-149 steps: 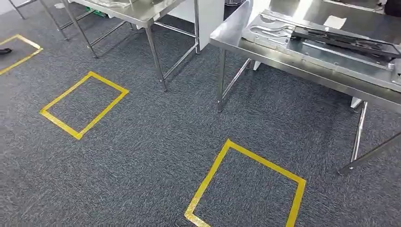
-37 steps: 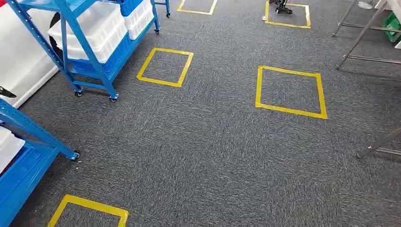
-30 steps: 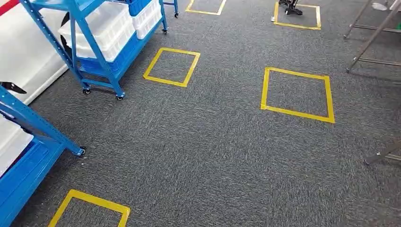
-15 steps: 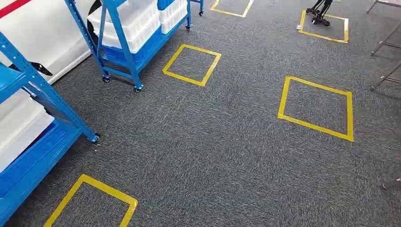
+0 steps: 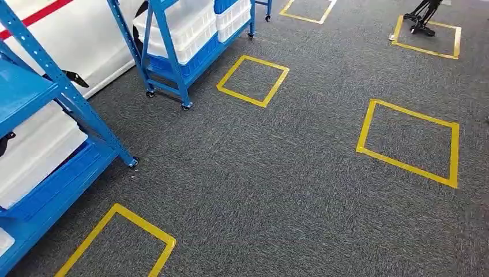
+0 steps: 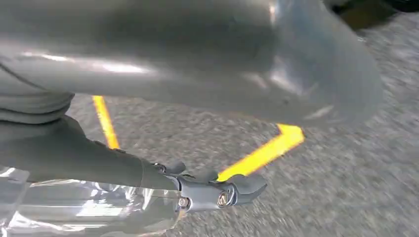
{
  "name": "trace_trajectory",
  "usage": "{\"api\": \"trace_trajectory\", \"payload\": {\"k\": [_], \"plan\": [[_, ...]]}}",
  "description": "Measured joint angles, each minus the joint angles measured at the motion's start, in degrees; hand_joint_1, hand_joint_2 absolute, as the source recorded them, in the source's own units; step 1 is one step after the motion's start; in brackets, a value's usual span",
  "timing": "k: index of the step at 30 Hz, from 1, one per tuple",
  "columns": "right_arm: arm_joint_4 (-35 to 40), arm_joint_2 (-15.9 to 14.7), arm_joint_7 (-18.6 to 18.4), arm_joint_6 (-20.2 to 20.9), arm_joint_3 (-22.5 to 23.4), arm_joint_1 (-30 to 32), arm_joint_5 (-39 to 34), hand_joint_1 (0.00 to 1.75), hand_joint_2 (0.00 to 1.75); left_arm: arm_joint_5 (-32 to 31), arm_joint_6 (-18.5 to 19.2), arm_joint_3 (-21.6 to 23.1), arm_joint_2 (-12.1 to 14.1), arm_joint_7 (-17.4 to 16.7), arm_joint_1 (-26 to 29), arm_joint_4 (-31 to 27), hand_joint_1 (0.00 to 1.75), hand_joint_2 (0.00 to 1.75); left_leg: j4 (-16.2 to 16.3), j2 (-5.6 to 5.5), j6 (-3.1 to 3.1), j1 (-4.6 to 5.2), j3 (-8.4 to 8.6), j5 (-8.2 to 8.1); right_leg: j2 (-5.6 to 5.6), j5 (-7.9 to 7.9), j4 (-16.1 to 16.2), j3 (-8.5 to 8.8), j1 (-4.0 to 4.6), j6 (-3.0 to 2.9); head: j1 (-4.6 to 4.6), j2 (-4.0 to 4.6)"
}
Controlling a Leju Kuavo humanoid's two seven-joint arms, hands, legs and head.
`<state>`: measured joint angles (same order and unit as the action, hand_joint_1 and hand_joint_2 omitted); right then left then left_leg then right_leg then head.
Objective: Take the parts from the cabinet and place them on the table.
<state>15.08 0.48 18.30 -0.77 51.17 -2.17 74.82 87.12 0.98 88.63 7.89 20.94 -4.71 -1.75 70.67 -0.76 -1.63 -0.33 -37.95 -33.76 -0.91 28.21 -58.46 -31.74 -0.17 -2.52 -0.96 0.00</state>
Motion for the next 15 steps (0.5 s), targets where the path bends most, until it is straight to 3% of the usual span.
{"api": "trace_trajectory", "payload": {"k": [1,2,3,4,5,6,7,11,12,13,15], "plan": [[-0.26,-0.07,-0.31,0.0,0.0,0.31,-0.02,0.0,0.0,0.0,0.02,0.0,-0.06,-0.09,0.02,-0.06,0.0,0.0,3.6,0.14,-0.18,-0.08,-1.67,-1.19,-0.58,0.06,-0.01,-0.01,0.06,-0.05,0.02,0.02],[-0.48,-0.26,-0.55,0.0,0.02,0.52,-0.02,0.0,0.0,0.0,0.02,0.0,-0.11,-0.22,0.19,-0.11,0.0,0.0,5.18,0.27,-0.26,-0.18,-2.37,-1.24,-1.05,0.11,-0.03,0.0,0.09,-0.08,0.0,0.0],[-0.75,-0.33,-0.79,0.02,0.0,0.62,-0.02,0.0,0.0,0.0,0.02,0.0,-0.11,-0.31,0.4,-0.15,0.0,0.0,4.2,0.39,-0.31,-0.26,-1.86,-0.11,-1.47,0.18,-0.06,0.03,0.11,-0.05,0.0,0.0],[-0.86,-0.4,-0.88,0.02,0.02,0.73,-0.07,0.0,0.0,0.0,0.02,0.0,-0.11,-0.35,0.46,-0.15,0.0,0.0,0.7,0.56,-0.26,-0.29,-0.13,2.06,-1.95,0.27,-0.13,0.1,0.11,0.04,0.0,0.0],[-1.01,-0.51,-0.95,0.09,0.02,0.78,-0.15,0.0,0.0,0.04,0.02,0.0,-0.11,-0.35,0.42,-0.15,0.0,0.0,-4.79,1.07,-0.13,-0.29,2.7,4.8,-2.48,0.43,-0.15,0.28,0.11,0.18,-0.02,0.0],[-1.12,-0.53,-1.01,0.15,0.02,0.81,-0.2,0.0,0.0,0.07,0.02,0.0,-0.09,-0.35,0.36,-0.15,0.0,0.0,-9.69,2.54,0.13,-0.23,5.38,6.78,-2.92,0.57,-0.15,0.56,0.13,0.38,-0.02,0.0],[-1.18,-0.61,-1.12,0.17,0.02,0.9,-0.24,0.0,0.0,0.09,0.02,0.0,-0.11,-0.35,0.21,-0.15,0.0,0.0,-12.07,4.84,0.48,0.35,6.41,5.97,-3.37,0.78,-0.23,0.72,0.49,0.69,0.02,0.0],[-1.42,-0.81,-1.21,0.22,0.02,0.67,-0.28,0.0,0.0,0.35,0.07,0.0,-0.09,-0.35,0.44,-0.15,0.0,0.0,-12.6,2.46,1.8,0.58,6.07,6.6,-4.85,0.92,-0.04,1.16,0.41,1.67,0.11,0.0],[-1.42,-0.9,-1.21,0.22,0.02,0.66,-0.28,0.0,0.0,0.39,0.07,0.0,-0.11,-0.35,0.49,-0.15,0.0,0.0,-13.24,2.07,2.36,0.06,6.75,7.13,-4.03,1.45,-0.46,1.18,0.21,2.21,0.15,0.0],[-1.55,-0.94,-1.16,0.22,0.02,0.75,-0.28,0.0,0.0,0.44,0.07,0.0,-0.13,-0.4,0.4,-0.15,0.0,0.0,-13.39,1.59,2.65,0.13,6.76,7.3,-1.67,2.81,-2.22,0.49,0.07,2.47,0.39,0.0],[-1.64,-1.01,-1.19,0.13,0.02,0.94,-0.26,0.0,0.0,0.46,0.09,0.0,-0.15,-0.42,0.07,-0.15,0.0,0.0,-13.38,0.79,3.14,0.24,6.5,7.51,0.31,7.22,-10.13,-3.41,-0.1,2.58,0.57,0.0]]}}
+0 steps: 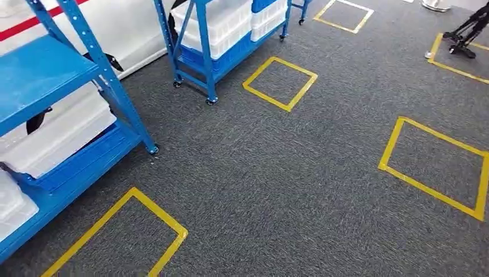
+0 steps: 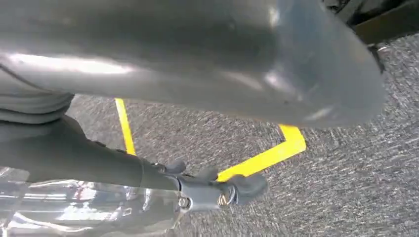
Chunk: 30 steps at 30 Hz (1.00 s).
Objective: Take the parts from the cabinet and place them on the table.
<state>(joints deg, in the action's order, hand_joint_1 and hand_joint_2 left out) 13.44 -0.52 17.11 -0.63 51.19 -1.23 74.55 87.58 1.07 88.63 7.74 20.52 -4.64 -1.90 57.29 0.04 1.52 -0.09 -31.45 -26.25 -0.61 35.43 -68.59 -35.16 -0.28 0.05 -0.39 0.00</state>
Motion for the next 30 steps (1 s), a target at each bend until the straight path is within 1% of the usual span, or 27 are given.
{"api": "trace_trajectory", "payload": {"k": [1,2,3,4,6,7,8,10,11,12,13,14,15,16,17,18,19,20,21,22,23,24,26,27,28,29,30], "plan": [[-0.02,-0.07,0.0,-0.09,0.0,0.08,0.09,0.0,0.0,0.0,0.09,0.0,-0.02,0.0,0.02,0.0,0.0,0.0,0.02,-0.55,0.02,0.04,-0.07,0.01,0.32,1.8,-4.59,-2.37,0.0,0.08,0.02,0.02],[-0.07,-0.07,0.02,-0.11,0.0,0.06,0.13,0.0,0.0,0.0,0.15,0.0,-0.04,-0.04,0.07,0.0,0.0,0.0,0.05,-1.1,0.02,0.04,-0.07,0.01,0.41,2.25,-7.5,-4.03,-0.03,0.11,0.0,0.0],[-0.09,-0.07,0.02,-0.13,-0.02,0.07,0.26,0.0,0.0,-0.04,0.15,0.0,-0.07,-0.2,0.19,0.0,0.0,0.0,0.08,-1.62,0.02,0.03,0.01,0.01,0.41,1.32,-7.56,-4.3,-0.1,0.14,0.0,0.0],[-0.11,-0.09,0.02,-0.13,-0.02,0.06,0.37,0.0,0.0,-0.09,0.15,0.0,-0.11,-0.28,0.23,0.0,0.0,0.0,0.14,-2.25,-0.01,0.02,0.08,-0.01,0.46,-0.88,-5.08,-3.31,-0.18,0.12,0.02,0.0],[-0.11,-0.15,0.02,-0.22,-0.04,-0.02,0.59,0.0,0.0,-0.13,0.15,0.0,-0.28,-0.28,0.15,0.0,0.0,0.0,0.38,-3.48,-0.24,-0.04,0.23,-0.15,1.35,-6.38,4.72,1.26,-0.46,-0.07,0.04,0.0],[-0.11,-0.24,0.02,-0.28,-0.04,-0.05,0.61,0.0,0.0,-0.15,0.15,0.0,-0.33,-0.28,0.15,0.0,0.0,0.0,0.58,-3.89,-0.44,-0.07,0.12,-0.27,3.29,-7.48,8.87,3.11,-0.64,-0.2,0.04,0.0],[-0.13,-0.26,0.02,-0.28,-0.04,-0.12,0.61,0.0,0.0,-0.13,0.15,0.0,-0.35,-0.28,0.11,0.0,0.0,0.0,1.05,-4.41,-0.89,0.3,-0.07,-0.54,3.44,-7.11,9.4,3.23,-0.37,-0.11,0.0,0.0],[-0.13,-0.28,0.04,-0.35,-0.04,-0.23,0.61,0.0,0.0,-0.15,0.15,0.0,-0.37,-0.31,0.22,0.0,0.0,0.0,0.78,-5.03,-1.52,0.03,-0.29,-0.36,2.59,-7.16,9.37,3.22,-0.21,-0.41,-0.04,0.0],[-0.13,-0.31,0.04,-0.37,-0.07,-0.42,0.64,0.0,0.0,-0.15,0.15,0.0,-0.37,-0.33,0.33,0.0,0.0,0.0,0.57,-5.43,-1.95,-0.01,-0.45,-0.23,2.23,-7.25,9.45,3.29,-0.16,-0.77,-0.02,0.0],[-0.13,-0.29,0.09,-0.37,-0.09,-0.53,0.68,0.0,0.0,-0.15,0.15,0.0,-0.35,-0.41,0.38,0.0,0.0,0.0,0.77,-5.58,-2.34,0.0,-0.55,-0.38,1.68,-7.6,10.06,3.42,-0.45,-1.28,-0.02,0.0],[-0.13,-0.28,0.15,-0.35,-0.11,-0.62,0.7,0.0,0.0,-0.17,0.15,0.0,-0.42,-0.46,0.46,0.0,0.0,0.0,1.93,-3.53,-2.5,-0.11,-0.75,-1.25,1.11,-7.74,10.28,3.54,-0.5,-1.62,-0.07,0.0],[-0.13,-0.28,0.26,-0.31,-0.13,-0.6,0.72,0.0,0.0,-0.2,0.11,0.0,-0.48,-0.52,0.3,0.0,0.0,0.0,4.67,-1.75,-2.79,-0.06,-2.01,-3.33,0.73,-7.7,10.33,3.53,-0.45,-1.97,-0.5,0.0],[-0.15,-0.28,0.28,-0.26,-0.13,-0.55,0.74,0.0,0.0,-0.26,-0.02,0.0,-0.55,-0.57,0.09,0.0,0.0,0.0,9.11,-1.04,-3.09,-0.14,-4.06,-5.85,0.17,-7.65,10.3,3.49,-0.37,-2.08,-0.57,0.0],[-0.22,-0.26,0.28,-0.22,-0.15,-0.55,0.77,0.0,0.0,-0.57,-0.02,0.0,-0.66,-0.61,-0.02,-0.02,0.0,0.0,13.65,-0.79,-3.31,-0.25,-6.14,-7.94,-0.45,-7.59,10.28,3.47,-0.29,-2.16,-0.59,0.0],[-0.35,-0.24,0.28,-0.09,-0.2,-0.59,0.77,0.0,0.0,-0.7,-0.02,0.0,-0.87,-0.68,-0.03,-0.11,0.0,0.0,17.78,-0.64,-3.54,-0.35,-8.07,-9.24,-1.07,-7.55,10.24,3.42,-0.24,-2.2,-0.59,0.0],[-0.39,-0.22,0.28,0.0,-0.22,-0.67,0.77,0.0,0.0,-0.83,-0.11,0.0,-1.01,-0.83,0.11,-0.18,0.0,0.0,18.69,-0.53,-3.61,-0.46,-8.5,-8.92,-1.52,-7.5,10.2,3.43,-0.22,-2.2,-0.57,0.0],[-0.42,-0.06,0.28,0.04,-0.28,-0.79,0.77,0.0,0.0,-0.85,-0.22,0.0,-1.18,-0.92,0.2,-0.24,0.0,0.0,16.96,-0.43,-3.66,-0.54,-7.67,-7.35,-1.97,-7.41,10.14,3.47,-0.22,-2.14,-0.59,0.0],[-0.44,0.11,0.31,0.09,-0.35,-0.87,0.74,0.0,0.0,-0.85,-0.35,0.0,-1.31,-0.96,0.19,-0.24,0.0,0.0,13.04,-0.19,-3.64,-0.55,-5.72,-5.05,-2.47,-7.3,10.06,3.56,-0.22,-2.06,-0.61,0.0],[-0.46,0.31,0.33,0.13,-0.46,-0.99,0.68,0.0,0.0,-0.85,-0.48,0.0,-1.4,-0.96,0.13,-0.26,0.0,0.0,7.5,0.5,-3.54,-0.56,-2.89,-2.41,-2.96,-7.11,9.99,3.74,-0.23,-1.9,-0.59,0.0],[-0.48,0.57,0.39,0.18,-0.52,-1.14,0.61,0.0,0.0,-0.85,-0.72,0.0,-1.49,-0.96,0.03,-0.26,0.0,0.0,2.44,2.16,-3.29,-0.53,-0.17,-0.62,-3.41,-6.95,9.95,3.98,-0.18,-1.66,-0.61,0.0],[-0.5,0.66,0.46,0.22,-0.52,-1.21,0.48,0.0,0.0,-0.85,-0.98,0.0,-1.6,-0.98,-0.2,-0.28,0.0,0.0,1.15,3.05,-2.9,0.06,0.19,-1.34,-3.76,-6.72,9.78,4.09,0.25,-1.29,-0.57,0.0],[-0.57,0.96,0.57,0.37,-0.5,-1.41,0.22,0.0,0.0,-0.85,-1.22,0.0,-1.72,-0.98,-0.27,-0.28,0.0,0.0,1.05,2.26,-2.3,0.05,0.01,-1.07,-4.04,-6.72,9.84,4.11,0.22,-1.03,-0.37,0.0],[-0.61,1.33,0.77,0.52,-0.5,-1.91,-0.11,0.0,0.0,-0.85,-1.38,0.0,-1.86,-1.11,-0.08,-0.28,0.0,0.0,1.12,1.49,-1.79,0.23,-0.19,-1.11,-4.7,-6.75,10.07,4.38,0.05,-0.5,-0.37,0.0],[-0.63,1.55,0.81,0.55,-0.52,-2.03,-0.17,0.0,0.0,-0.85,-1.4,0.0,-1.92,-1.11,-0.02,-0.28,0.0,0.0,0.47,0.96,-1.22,-0.03,-0.01,-0.76,-5.19,-6.62,10.08,4.64,0.23,-0.08,-0.39,0.0],[-0.66,1.57,0.81,0.52,-0.5,-2.04,-0.22,0.0,0.0,-0.85,-1.42,0.0,-2.03,-1.14,0.03,-0.28,0.0,0.0,0.08,0.64,-0.85,-0.3,0.64,-0.33,-4.1,-6.06,9.45,4.65,-0.21,0.26,-0.42,0.0],[-0.72,1.64,0.85,0.55,-0.52,-1.98,-0.24,0.0,0.0,-0.85,-1.51,0.0,-2.05,-1.14,-0.09,-0.28,0.0,0.0,-0.07,0.35,-0.45,-0.33,0.59,-0.19,-1.93,-4.35,7.43,3.66,-0.17,0.31,-0.15,0.0],[-0.81,1.68,0.81,0.5,-0.52,-1.85,-0.24,0.0,0.0,-0.85,-1.72,0.0,-2.05,-1.13,-0.25,-0.28,0.0,0.0,-0.06,-0.07,-0.23,-0.3,0.42,-0.09,-0.55,-1.93,3.45,1.72,-0.33,0.34,0.07,0.0]]}}
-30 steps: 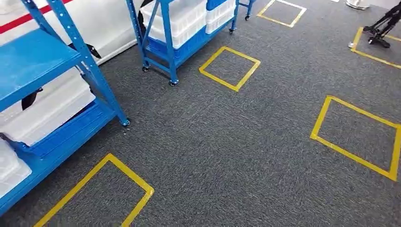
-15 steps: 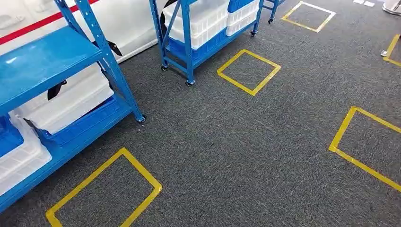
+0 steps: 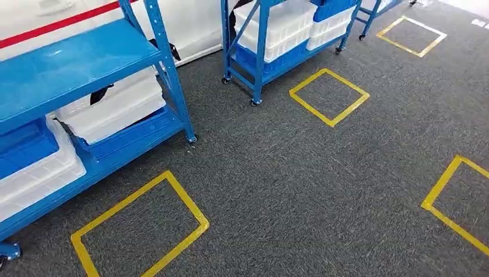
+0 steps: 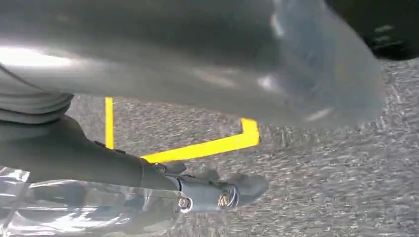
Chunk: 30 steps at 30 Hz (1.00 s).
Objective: Take the parts from the cabinet and place them on the table.
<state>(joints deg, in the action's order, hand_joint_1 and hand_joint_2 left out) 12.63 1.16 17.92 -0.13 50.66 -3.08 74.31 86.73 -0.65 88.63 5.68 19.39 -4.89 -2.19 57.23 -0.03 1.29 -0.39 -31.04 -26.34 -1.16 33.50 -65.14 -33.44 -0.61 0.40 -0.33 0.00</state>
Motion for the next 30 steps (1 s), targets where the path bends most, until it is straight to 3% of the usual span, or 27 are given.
{"api": "trace_trajectory", "payload": {"k": [1,2,3,4,5,6,7,8,10,12,13,14,15,17,18,19,20,21,22,23,24,26,28,29,30], "plan": [[-0.04,-0.02,-0.11,-0.07,0.02,0.23,0.0,0.0,0.0,0.02,-0.11,0.02,-0.02,0.02,-0.07,0.0,0.0,0.0,0.01,-0.51,0.15,0.09,-0.1,0.04,0.69,2.41,-5.14,-2.54,-0.06,0.13,0.0,0.0],[-0.07,-0.02,-0.26,-0.13,0.02,0.38,0.0,0.0,0.0,0.04,-0.16,0.0,-0.02,0.0,-0.03,0.0,0.0,0.0,0.06,-1.05,0.17,0.14,-0.15,0.03,0.93,3.6,-8.9,-4.54,-0.06,0.23,0.02,0.0],[-0.06,-0.02,-0.46,-0.2,0.02,0.58,0.02,0.0,0.0,0.09,-0.16,0.0,-0.02,0.0,0.07,0.0,0.0,0.0,0.09,-1.64,0.17,0.18,-0.15,0.03,0.97,3.49,-10.75,-5.71,-0.09,0.3,0.0,0.0],[-0.09,-0.02,-0.55,-0.28,0.02,0.71,0.07,0.0,0.0,0.17,-0.16,0.0,-0.02,0.0,0.14,0.0,0.0,0.0,0.13,-2.31,0.16,0.2,-0.08,0.02,1.0,2.01,-9.79,-5.52,-0.12,0.27,-0.02,0.0],[-0.09,-0.04,-0.72,-0.33,0.02,0.79,0.11,0.0,0.0,0.2,-0.15,0.02,-0.02,0.0,0.14,0.0,0.0,0.0,0.23,-2.99,0.1,0.19,-0.04,-0.03,1.08,-0.41,-6.73,-4.31,-0.14,0.17,0.0,0.0],[-0.11,-0.07,-0.96,-0.37,0.0,0.83,0.13,0.0,0.0,0.2,-0.13,0.02,-0.02,0.0,0.1,0.0,0.0,0.0,0.37,-3.76,-0.05,0.18,0.03,-0.13,1.56,-3.58,-1.47,-1.98,-0.17,-0.03,0.0,0.0],[-0.11,-0.17,-1.07,-0.46,0.02,0.92,0.13,0.0,0.0,0.22,-0.13,0.02,-0.02,0.02,0.06,0.0,0.0,0.0,0.51,-4.41,-0.19,0.16,0.06,-0.22,2.91,-5.96,3.5,0.3,-0.2,-0.27,0.02,0.0],[-0.11,-0.37,-1.31,-0.52,0.0,1.03,0.18,0.0,0.0,0.22,-0.11,0.02,-0.04,0.04,0.02,0.0,0.0,0.0,0.75,-4.8,-0.48,0.34,-0.19,-0.39,5.71,-5.44,5.77,1.29,-0.23,-0.42,-0.02,0.0],[-0.11,-0.48,-1.75,-0.59,0.0,1.11,0.33,0.0,0.0,0.24,-0.07,0.0,-0.07,0.11,-0.03,0.0,0.0,0.0,0.88,-5.75,-1.12,0.18,-0.54,-0.35,4.23,-5.68,6.08,1.26,-0.02,-0.45,-0.02,0.0],[-0.11,-0.61,-2.08,-0.66,0.0,0.98,0.48,0.0,0.0,0.24,0.04,0.02,-0.09,0.11,0.31,0.0,0.0,0.0,0.47,-6.94,-2.0,0.18,-0.78,-0.15,3.22,-5.84,6.48,1.54,-0.14,-1.07,-0.04,0.0],[-0.11,-0.59,-2.12,-0.66,-0.02,0.99,0.53,0.0,0.0,0.28,0.04,0.02,-0.11,0.09,0.34,0.0,0.0,0.0,0.95,-6.23,-2.09,0.12,-0.69,-0.58,2.45,-6.17,7.17,1.8,-0.57,-1.55,-0.04,0.0],[-0.11,-0.61,-2.17,-0.68,-0.02,1.07,0.7,0.0,0.0,0.28,0.06,0.02,-0.15,0.09,0.38,0.0,0.0,0.0,2.77,-3.36,-2.2,0.34,-1.44,-2.0,1.88,-6.13,7.35,1.94,-0.46,-1.97,-0.24,0.0],[-0.11,-0.63,-2.21,-0.74,-0.02,1.23,0.79,0.0,0.0,0.33,0.06,0.02,-0.15,0.09,0.2,0.0,0.0,0.0,6.25,-1.85,-2.4,0.22,-3.15,-4.17,1.14,-6.06,7.34,1.96,-0.43,-2.23,-0.74,0.0],[-0.13,-0.63,-2.23,-0.79,-0.02,1.58,0.87,0.0,0.0,0.37,0.06,0.02,-0.17,0.09,-0.05,0.0,0.0,0.0,15.7,-0.75,-2.98,-0.11,-7.72,-8.44,-0.49,-5.9,7.31,2.01,-0.2,-2.41,-0.76,0.0],[-0.13,-0.63,-2.27,-0.79,-0.02,1.59,0.94,0.0,0.0,0.35,0.13,0.02,-0.2,0.09,-0.02,0.0,0.0,0.0,18.25,-0.58,-3.2,-0.26,-8.97,-8.95,-1.12,-5.82,7.28,2.02,-0.16,-2.36,-0.83,0.0],[-0.13,-0.63,-2.41,-0.81,-0.02,1.57,1.01,0.0,0.0,0.37,0.13,0.02,-0.22,0.0,0.21,0.0,0.0,0.0,18.2,-0.39,-3.37,-0.39,-8.95,-8.04,-1.78,-5.72,7.27,2.14,-0.14,-2.28,-0.79,0.0],[-0.13,-0.63,-2.52,-0.87,-0.04,1.56,1.05,0.0,0.0,0.37,0.17,0.02,-0.22,-0.02,0.35,0.0,0.0,0.0,15.35,-0.18,-3.45,-0.47,-7.53,-5.96,-2.41,-5.56,7.24,2.31,-0.16,-2.16,-0.83,0.0],[-0.13,-0.63,-2.62,-0.94,-0.04,1.55,1.11,0.0,0.0,0.37,0.19,0.02,-0.2,-0.02,0.35,0.0,0.0,0.0,10.4,0.36,-3.49,-0.51,-5.02,-3.28,-3.13,-5.35,7.14,2.55,-0.2,-2.0,-0.83,0.0],[-0.13,-0.63,-2.67,-0.96,-0.07,1.54,1.11,0.0,0.0,0.37,0.19,0.02,-0.17,-0.02,0.28,0.0,0.0,0.0,5.16,1.9,-3.4,-0.5,-2.27,-0.91,-3.73,-5.13,7.02,2.81,-0.2,-1.75,-0.85,0.0],[-0.13,-0.66,-2.73,-1.01,-0.07,1.58,1.16,0.0,0.0,0.37,0.22,0.02,-0.17,-0.05,0.15,0.0,0.0,0.0,1.18,5.14,-3.11,-0.31,-0.48,-0.61,-4.36,-4.85,6.89,3.06,0.0,-1.36,-0.9,0.02],[-0.15,-0.7,-2.8,-1.12,-0.07,1.59,1.18,0.0,0.0,0.37,0.33,0.02,-0.2,-0.07,0.0,0.0,0.0,0.0,0.98,4.72,-2.38,0.06,-0.45,-0.53,-4.8,-4.52,6.7,3.11,0.3,-0.93,-0.83,0.0],[-0.15,-0.72,-2.82,-1.31,-0.11,1.26,1.27,0.0,0.0,0.39,0.48,0.02,-0.24,-0.13,0.19,0.0,0.0,0.0,1.16,3.35,-1.86,0.22,-0.82,-0.57,-5.79,-4.48,6.85,3.5,0.31,-0.5,-0.7,0.0],[-0.15,-0.72,-2.82,-1.33,-0.17,0.99,1.33,0.0,0.0,0.37,0.5,0.02,-0.22,-0.18,0.33,0.0,0.0,0.0,0.47,2.01,-0.9,-0.06,-0.18,-0.07,-6.34,-4.14,6.97,3.9,0.19,0.32,-0.76,0.0],[-0.15,-0.74,-2.84,-1.31,-0.2,1.02,1.38,0.0,0.0,0.39,0.52,0.02,-0.26,-0.18,0.37,0.0,0.0,0.0,0.24,1.48,-0.49,-0.21,-0.19,0.18,-3.17,-3.19,5.89,3.72,-0.17,0.73,-0.46,0.0],[-0.17,-0.74,-2.8,-1.33,-0.2,1.1,1.38,0.0,0.0,0.37,0.52,0.02,-0.26,-0.22,0.24,0.0,0.0,0.0,0.23,0.96,-0.08,-0.25,-0.37,0.36,-0.52,-0.79,2.59,2.12,-0.22,0.71,-0.24,0.0]]}}
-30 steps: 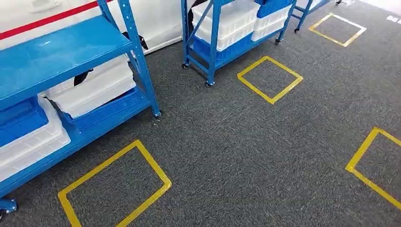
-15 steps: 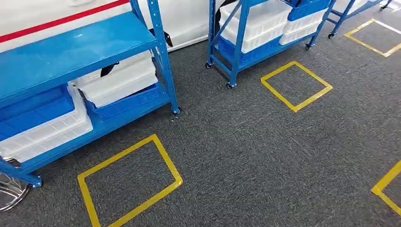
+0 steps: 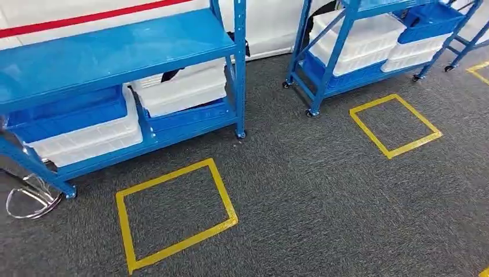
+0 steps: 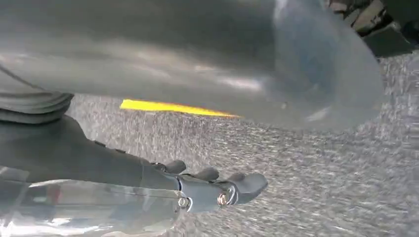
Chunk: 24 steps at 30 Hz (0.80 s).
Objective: Take the parts from the cabinet and place them on the table.
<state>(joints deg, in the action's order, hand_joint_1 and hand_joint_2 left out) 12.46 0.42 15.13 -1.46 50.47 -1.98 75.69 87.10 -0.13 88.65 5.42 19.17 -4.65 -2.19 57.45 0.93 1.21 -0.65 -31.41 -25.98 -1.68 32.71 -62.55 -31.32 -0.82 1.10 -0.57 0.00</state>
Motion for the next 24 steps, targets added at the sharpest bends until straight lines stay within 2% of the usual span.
{"api": "trace_trajectory", "payload": {"k": [1,2,3,4,5,6,7,8,9,10,11,12,13,14,15,16,17,18,19,20,21,22,23,24], "plan": [[-0.02,0.0,-0.07,0.02,0.0,0.15,0.0,0.0,0.0,0.0,0.0,0.0,0.0,0.0,-0.2,0.0,0.0,0.0,0.01,-0.66,0.15,0.04,-0.16,0.09,1.03,2.37,-4.39,-2.17,-0.03,0.01,0.13,0.0],[-0.04,-0.02,-0.09,0.02,0.0,0.39,0.02,0.0,0.0,0.0,0.0,0.0,-0.02,0.0,-0.3,0.0,0.0,0.0,0.03,-1.46,0.24,0.1,-0.29,0.15,1.45,4.45,-9.47,-4.77,0.01,0.05,0.13,0.0],[-0.04,-0.07,-0.13,0.02,0.0,0.53,0.07,0.0,0.0,-0.02,0.02,0.0,-0.02,-0.02,-0.28,0.0,0.0,0.0,0.1,-2.34,0.24,0.14,-0.36,0.16,1.6,5.14,-12.82,-6.63,0.04,0.08,0.15,0.0],[-0.07,-0.07,-0.13,0.02,0.0,0.61,0.11,0.0,0.0,-0.02,0.02,0.0,-0.02,-0.09,-0.16,0.0,0.0,0.0,0.14,-3.12,0.24,0.14,-0.31,0.15,1.61,4.27,-13.34,-7.18,0.02,0.06,0.13,0.02],[-0.09,-0.07,-0.17,0.02,-0.02,0.68,0.13,0.0,0.0,-0.11,0.11,0.0,-0.02,-0.13,-0.07,0.0,0.0,0.0,0.21,-3.98,0.2,0.14,-0.23,0.13,1.65,2.05,-11.21,-6.45,-0.02,-0.04,0.15,0.0],[-0.09,-0.07,-0.22,0.02,-0.04,0.68,0.15,0.0,0.0,-0.11,0.11,0.0,-0.02,-0.15,-0.07,0.0,0.0,0.0,0.33,-4.79,0.13,0.13,-0.13,0.08,1.82,-0.72,-7.16,-4.77,-0.07,-0.2,0.13,0.0],[-0.09,-0.09,-0.26,0.02,-0.07,0.66,0.15,0.0,0.0,-0.13,0.11,0.0,-0.04,-0.18,-0.1,0.0,0.0,0.0,0.47,-5.57,0.02,0.12,-0.06,0.02,2.53,-3.55,-1.98,-2.52,-0.11,-0.41,0.17,0.0],[-0.09,-0.13,-0.28,0.0,-0.07,0.67,0.15,0.0,0.0,-0.13,0.11,0.0,-0.09,-0.17,-0.12,0.0,0.0,0.0,0.65,-6.25,-0.18,0.07,-0.18,-0.11,4.84,-5.22,2.74,-0.6,-0.17,-0.69,0.2,0.0],[-0.11,-0.22,-0.28,0.0,-0.07,0.66,0.15,0.0,0.0,-0.13,0.11,0.0,-0.13,-0.18,-0.19,0.0,0.0,0.0,1.19,-6.8,-0.67,0.46,-0.5,-0.32,6.83,-4.65,3.58,-0.39,-0.15,-0.6,0.17,0.0],[-0.11,-0.22,-0.28,0.02,-0.07,0.6,0.15,0.0,0.0,-0.15,0.11,0.0,-0.13,-0.26,-0.18,0.0,0.0,0.0,1.03,-7.43,-0.99,0.26,-0.78,-0.14,5.72,-4.73,3.44,-0.51,-0.12,-0.62,0.17,0.0],[-0.11,-0.22,-0.35,0.0,-0.07,0.52,0.15,0.0,0.0,-0.15,0.11,0.0,-0.13,-0.28,-0.11,0.0,0.0,0.0,0.89,-7.88,-1.32,0.13,-1.02,-0.07,5.33,-4.69,3.42,-0.51,0.12,-0.72,0.13,0.0],[-0.11,-0.26,-0.35,0.0,-0.11,0.42,0.15,0.0,0.0,-0.15,0.09,0.0,-0.13,-0.31,-0.01,0.0,0.0,0.0,0.65,-8.54,-1.76,0.02,-1.16,0.09,4.77,-4.72,3.47,-0.41,0.25,-1.04,0.22,0.0],[-0.11,-0.22,-0.35,0.02,-0.17,0.33,0.15,0.0,0.0,-0.17,0.09,0.0,0.0,-0.31,0.15,0.0,0.0,0.0,0.66,-9.18,-2.18,0.19,-1.17,0.09,3.97,-5.03,4.14,-0.25,-0.27,-1.52,0.2,0.0],[-0.11,-0.2,-0.35,0.04,-0.22,0.33,0.17,0.0,0.0,-0.17,0.09,0.0,-0.11,-0.31,0.25,-0.02,0.0,0.0,1.62,-6.6,-2.28,0.14,-1.28,-0.65,3.12,-5.23,4.47,-0.05,-0.36,-1.9,0.09,0.0],[-0.11,-0.2,-0.35,0.07,-0.22,0.4,0.18,0.0,0.0,-0.22,0.09,0.0,-0.09,-0.31,0.14,-0.02,0.0,0.0,4.1,-3.89,-2.47,0.28,-2.47,-2.57,2.52,-5.19,4.55,-0.04,-0.32,-2.42,-0.38,0.0],[-0.11,-0.2,-0.46,0.26,-0.22,0.61,0.18,0.0,0.0,-0.24,0.02,0.0,-0.04,-0.31,-0.16,-0.02,0.0,0.0,8.42,-2.36,-2.79,0.19,-4.48,-5.1,1.63,-5.12,4.53,-0.05,-0.22,-2.56,-0.5,0.0],[-0.11,-0.2,-0.52,0.37,-0.22,0.74,0.26,0.0,0.0,-0.26,0.0,0.0,-0.04,-0.31,-0.36,-0.02,0.0,0.0,13.25,-1.77,-3.05,0.05,-6.71,-7.4,0.74,-5.04,4.51,-0.01,-0.08,-2.67,-0.48,0.02],[-0.13,-0.2,-0.61,0.39,-0.22,0.8,0.35,0.0,0.0,-0.28,0.0,0.0,-0.07,-0.31,-0.42,-0.02,0.0,0.0,17.1,-1.52,-3.26,-0.08,-8.48,-8.69,-0.09,-4.94,4.48,-0.02,0.01,-2.71,-0.48,0.0],[-0.13,-0.2,-0.66,0.39,-0.22,0.79,0.48,0.0,0.0,-0.33,0.0,0.0,-0.07,-0.31,-0.31,-0.02,0.0,0.0,18.52,-1.33,-3.43,-0.16,-9.08,-8.62,-0.85,-4.86,4.41,0.0,0.03,-2.69,-0.48,0.0],[-0.13,-0.2,-0.68,0.42,-0.24,0.75,0.48,0.0,0.0,-0.33,0.0,0.0,-0.07,-0.31,-0.17,-0.02,0.0,0.0,17.06,-1.21,-3.49,-0.2,-8.29,-7.29,-1.52,-4.76,4.36,0.08,0.04,-2.59,-0.5,0.0],[-0.13,-0.2,-0.7,0.42,-0.24,0.71,0.5,0.0,0.0,-0.33,0.0,0.0,-0.04,-0.31,-0.14,-0.02,0.0,0.0,13.39,-0.99,-3.47,-0.22,-6.36,-5.11,-2.2,-4.59,4.28,0.22,0.03,-2.45,-0.5,0.0],[-0.13,-0.2,-0.72,0.44,-0.26,0.63,0.5,0.0,0.0,-0.31,0.0,0.0,0.02,-0.26,-0.2,-0.02,0.0,0.0,7.88,-0.26,-3.34,-0.21,-3.44,-2.48,-2.92,-4.39,4.2,0.44,0.03,-2.29,-0.5,0.0],[-0.13,-0.2,-0.72,0.44,-0.28,0.62,0.52,0.0,0.0,-0.31,0.0,0.0,0.11,-0.2,-0.28,-0.02,0.0,0.0,2.59,1.76,-3.02,-0.12,-0.54,-0.51,-3.61,-4.15,4.09,0.71,0.07,-2.05,-0.5,0.0],[-0.13,-0.26,-0.77,0.44,-0.28,0.64,0.52,0.0,0.0,-0.26,0.0,0.0,0.11,-0.15,-0.41,-0.02,0.0,0.0,1.43,3.37,-2.36,0.4,-0.12,-1.34,-4.13,-3.92,4.02,0.86,0.44,-1.71,-0.5,0.0]]}}
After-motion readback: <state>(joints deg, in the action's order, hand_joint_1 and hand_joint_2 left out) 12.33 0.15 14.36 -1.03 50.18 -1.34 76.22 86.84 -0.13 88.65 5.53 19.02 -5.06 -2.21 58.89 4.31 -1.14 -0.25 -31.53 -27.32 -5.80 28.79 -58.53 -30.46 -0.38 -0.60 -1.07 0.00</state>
